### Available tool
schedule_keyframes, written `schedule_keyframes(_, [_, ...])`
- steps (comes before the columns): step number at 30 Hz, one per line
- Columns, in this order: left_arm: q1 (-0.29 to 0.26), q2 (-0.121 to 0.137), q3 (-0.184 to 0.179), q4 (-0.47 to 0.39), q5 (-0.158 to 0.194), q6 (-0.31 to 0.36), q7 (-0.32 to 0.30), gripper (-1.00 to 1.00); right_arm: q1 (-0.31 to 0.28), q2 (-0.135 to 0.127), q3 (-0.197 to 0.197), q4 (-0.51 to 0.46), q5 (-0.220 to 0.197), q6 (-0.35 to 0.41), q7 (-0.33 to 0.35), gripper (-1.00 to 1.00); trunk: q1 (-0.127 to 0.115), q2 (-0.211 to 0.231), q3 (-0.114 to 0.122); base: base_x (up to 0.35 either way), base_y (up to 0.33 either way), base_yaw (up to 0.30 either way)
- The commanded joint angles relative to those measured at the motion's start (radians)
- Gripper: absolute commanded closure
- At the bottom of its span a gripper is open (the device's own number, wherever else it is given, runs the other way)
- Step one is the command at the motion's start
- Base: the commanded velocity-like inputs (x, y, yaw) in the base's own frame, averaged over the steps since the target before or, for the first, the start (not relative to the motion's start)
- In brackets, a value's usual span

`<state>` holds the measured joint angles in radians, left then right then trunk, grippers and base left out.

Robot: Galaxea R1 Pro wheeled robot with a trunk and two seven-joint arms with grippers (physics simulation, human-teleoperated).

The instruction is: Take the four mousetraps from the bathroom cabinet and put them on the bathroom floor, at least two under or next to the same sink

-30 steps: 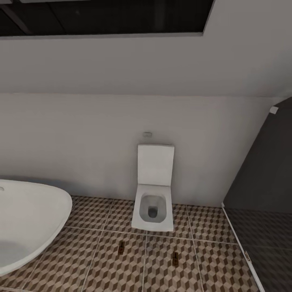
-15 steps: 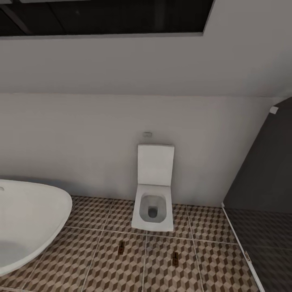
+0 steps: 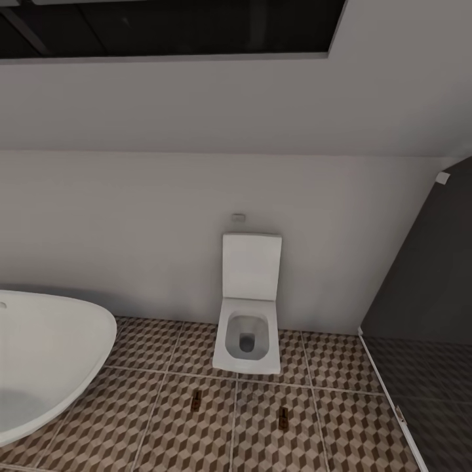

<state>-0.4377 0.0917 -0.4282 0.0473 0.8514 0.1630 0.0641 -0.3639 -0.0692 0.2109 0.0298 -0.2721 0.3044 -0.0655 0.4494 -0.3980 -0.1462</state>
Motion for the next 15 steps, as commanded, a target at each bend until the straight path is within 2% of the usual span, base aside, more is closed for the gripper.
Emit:
schedule_keyframes(1, [-0.001,0.000,-0.009,0.001,0.009,0.003,0.002,-1.00,-0.001,0.000,0.008,0.001,-0.010,0.002,-0.002,-1.00,0.001,-0.002,-0.002,0.000,0.000,0.000])
schedule_keyframes(15, [0.000,-0.001,-0.009,0.000,0.007,0.003,0.000,-1.00,-0.001,0.002,0.008,0.000,-0.013,0.002,0.002,-1.00,0.001,-0.002,-0.002,0.000,0.000,0.000])
